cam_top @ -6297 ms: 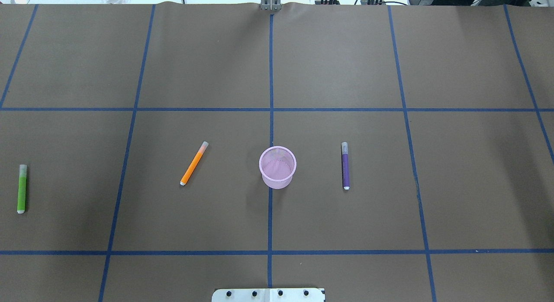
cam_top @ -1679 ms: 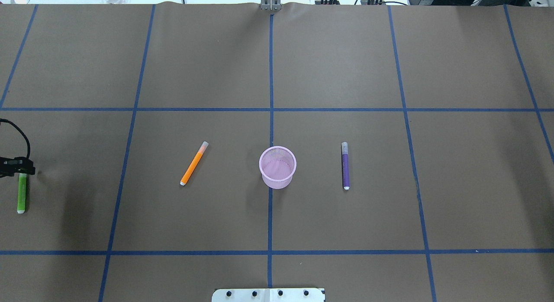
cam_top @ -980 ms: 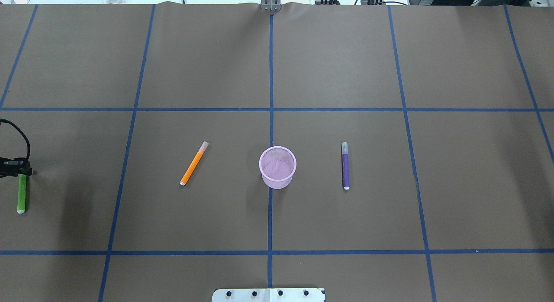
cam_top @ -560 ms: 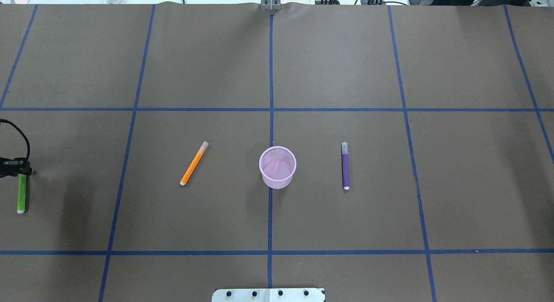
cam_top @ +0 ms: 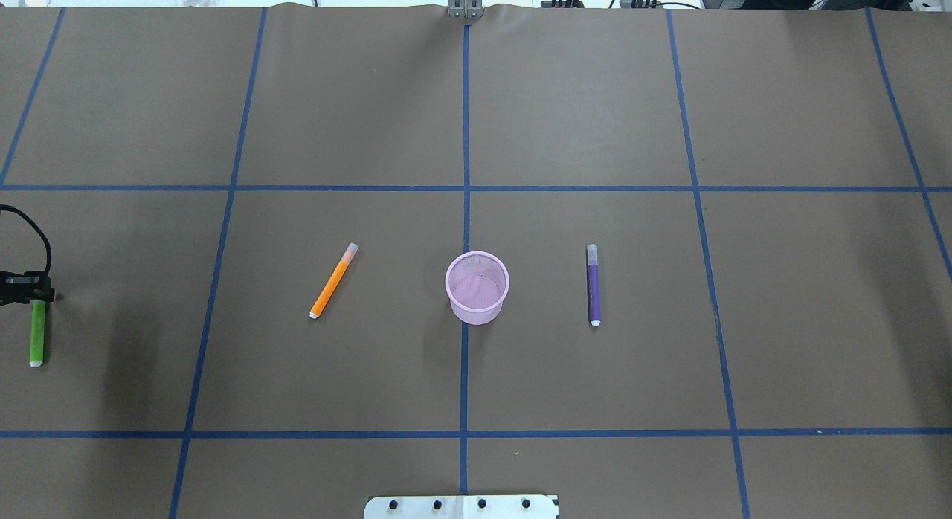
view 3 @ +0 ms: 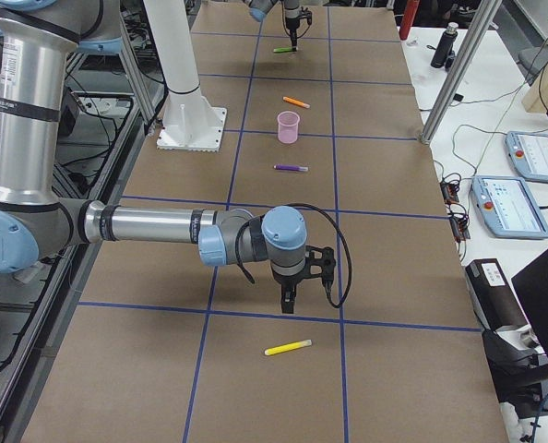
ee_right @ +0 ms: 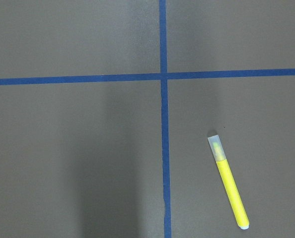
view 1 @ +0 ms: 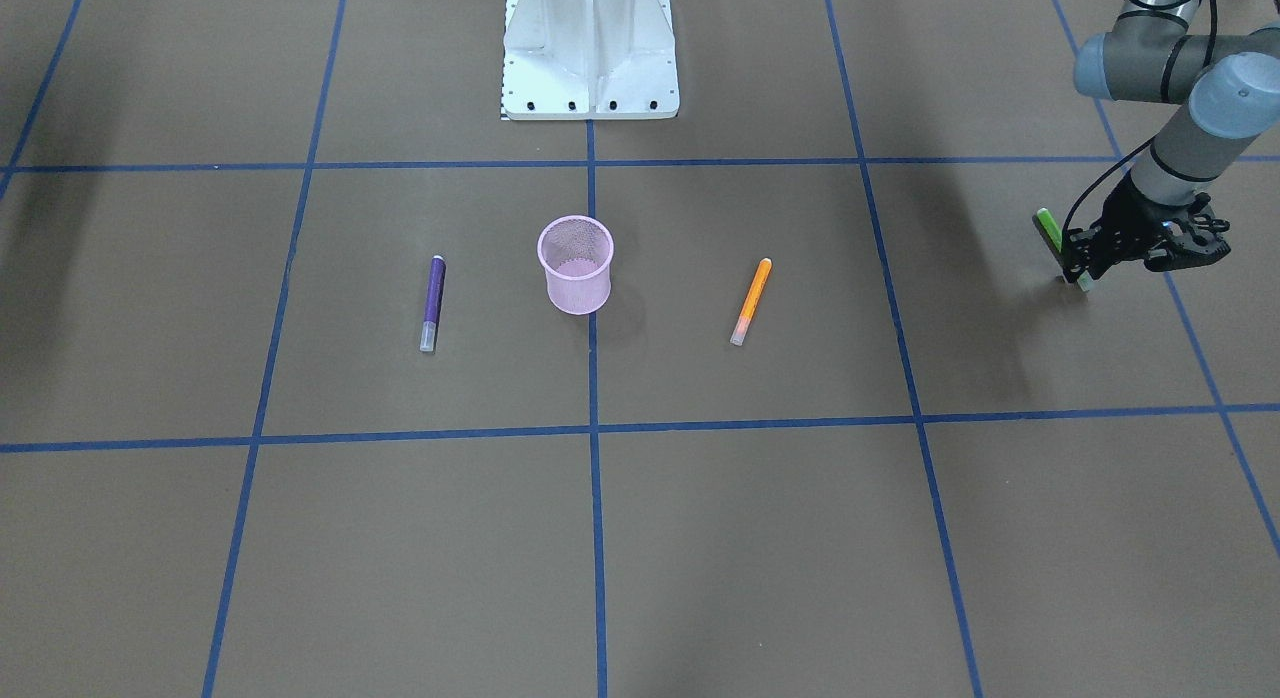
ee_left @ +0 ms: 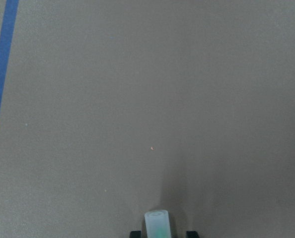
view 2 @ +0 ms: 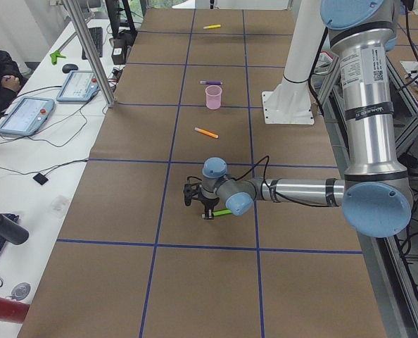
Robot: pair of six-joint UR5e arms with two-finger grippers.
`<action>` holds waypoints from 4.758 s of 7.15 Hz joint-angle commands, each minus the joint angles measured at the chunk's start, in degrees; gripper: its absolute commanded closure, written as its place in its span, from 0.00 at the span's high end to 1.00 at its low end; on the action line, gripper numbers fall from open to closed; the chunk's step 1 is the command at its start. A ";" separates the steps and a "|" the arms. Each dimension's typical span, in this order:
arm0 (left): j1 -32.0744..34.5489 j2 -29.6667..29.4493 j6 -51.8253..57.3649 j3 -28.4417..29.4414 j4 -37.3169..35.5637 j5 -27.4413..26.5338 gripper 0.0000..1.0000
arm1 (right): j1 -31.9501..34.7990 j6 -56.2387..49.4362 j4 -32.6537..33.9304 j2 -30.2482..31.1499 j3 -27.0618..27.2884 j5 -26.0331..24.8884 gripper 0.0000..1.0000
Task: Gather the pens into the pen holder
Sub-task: 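Close the left gripper around the green marker, then lift the green marker up off the table with the left gripper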
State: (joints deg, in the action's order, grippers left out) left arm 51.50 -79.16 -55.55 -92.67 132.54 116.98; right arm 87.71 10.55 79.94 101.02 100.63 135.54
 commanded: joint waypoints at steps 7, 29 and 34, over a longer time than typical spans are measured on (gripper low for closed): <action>-0.09 -0.03 0.00 0.21 0.00 0.00 0.39 | 0.00 0.00 0.13 0.06 0.00 0.07 1.00; 16.26 -24.53 0.00 -10.07 -5.89 0.37 0.00 | -1.13 -16.00 -14.46 -7.50 -25.57 2.80 1.00; 7.68 -30.00 -0.26 -12.63 -5.36 -10.76 0.00 | -4.03 -16.35 -14.55 -8.46 -27.24 2.10 1.00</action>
State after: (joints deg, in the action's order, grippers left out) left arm 62.79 -108.62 -55.70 -105.02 127.17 110.78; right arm 84.56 -5.64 65.47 93.17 74.08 138.02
